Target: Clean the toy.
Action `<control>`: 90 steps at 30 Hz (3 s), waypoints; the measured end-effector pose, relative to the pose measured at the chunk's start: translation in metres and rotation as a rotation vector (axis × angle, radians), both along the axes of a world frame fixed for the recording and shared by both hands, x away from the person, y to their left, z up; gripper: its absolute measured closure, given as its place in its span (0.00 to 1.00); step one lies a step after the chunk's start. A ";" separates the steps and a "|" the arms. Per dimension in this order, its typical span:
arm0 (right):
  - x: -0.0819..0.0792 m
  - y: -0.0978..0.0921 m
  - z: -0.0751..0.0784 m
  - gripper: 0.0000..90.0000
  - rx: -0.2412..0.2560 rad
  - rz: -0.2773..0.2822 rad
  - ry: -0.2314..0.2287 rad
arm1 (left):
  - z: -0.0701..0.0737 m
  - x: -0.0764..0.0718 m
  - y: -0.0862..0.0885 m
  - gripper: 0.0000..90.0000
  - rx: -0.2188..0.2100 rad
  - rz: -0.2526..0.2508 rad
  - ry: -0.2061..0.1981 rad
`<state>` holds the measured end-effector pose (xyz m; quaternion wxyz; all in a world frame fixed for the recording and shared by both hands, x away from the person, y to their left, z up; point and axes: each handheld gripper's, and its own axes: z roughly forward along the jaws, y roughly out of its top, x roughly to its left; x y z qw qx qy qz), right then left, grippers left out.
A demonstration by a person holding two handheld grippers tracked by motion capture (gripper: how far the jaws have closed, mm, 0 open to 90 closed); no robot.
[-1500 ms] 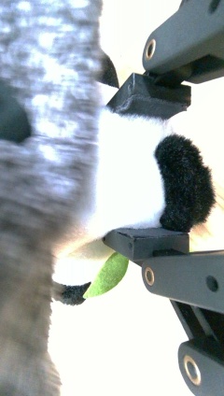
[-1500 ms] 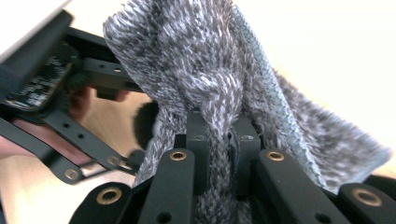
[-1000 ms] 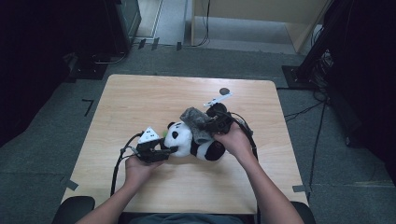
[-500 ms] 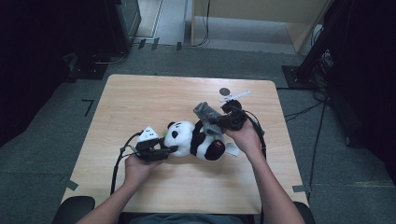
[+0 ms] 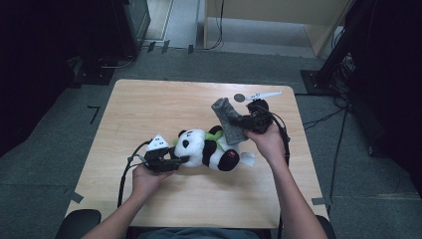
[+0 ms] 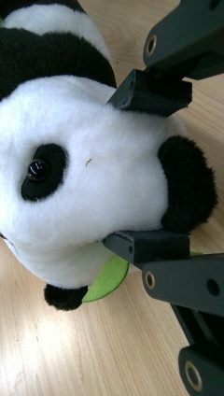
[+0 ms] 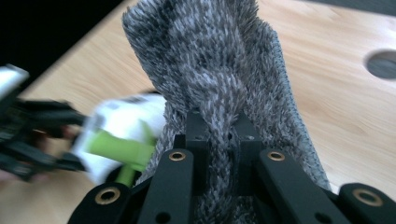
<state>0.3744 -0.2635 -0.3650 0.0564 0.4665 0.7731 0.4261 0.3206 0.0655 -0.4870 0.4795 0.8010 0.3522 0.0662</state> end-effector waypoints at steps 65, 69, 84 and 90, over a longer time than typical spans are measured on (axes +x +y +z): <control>0.005 -0.015 -0.040 0.91 -0.106 0.013 0.049 | 0.004 -0.002 -0.001 0.50 0.001 0.012 0.022; 0.003 -0.034 -0.038 0.91 -0.109 -0.049 0.058 | 0.004 -0.002 0.000 0.50 -0.003 0.015 0.027; -0.019 -0.050 -0.013 0.91 -0.011 0.000 0.015 | 0.004 -0.001 0.001 0.49 -0.003 0.011 0.027; -0.033 -0.031 -0.003 0.91 0.005 0.112 -0.009 | 0.004 -0.001 0.000 0.49 -0.004 0.014 0.030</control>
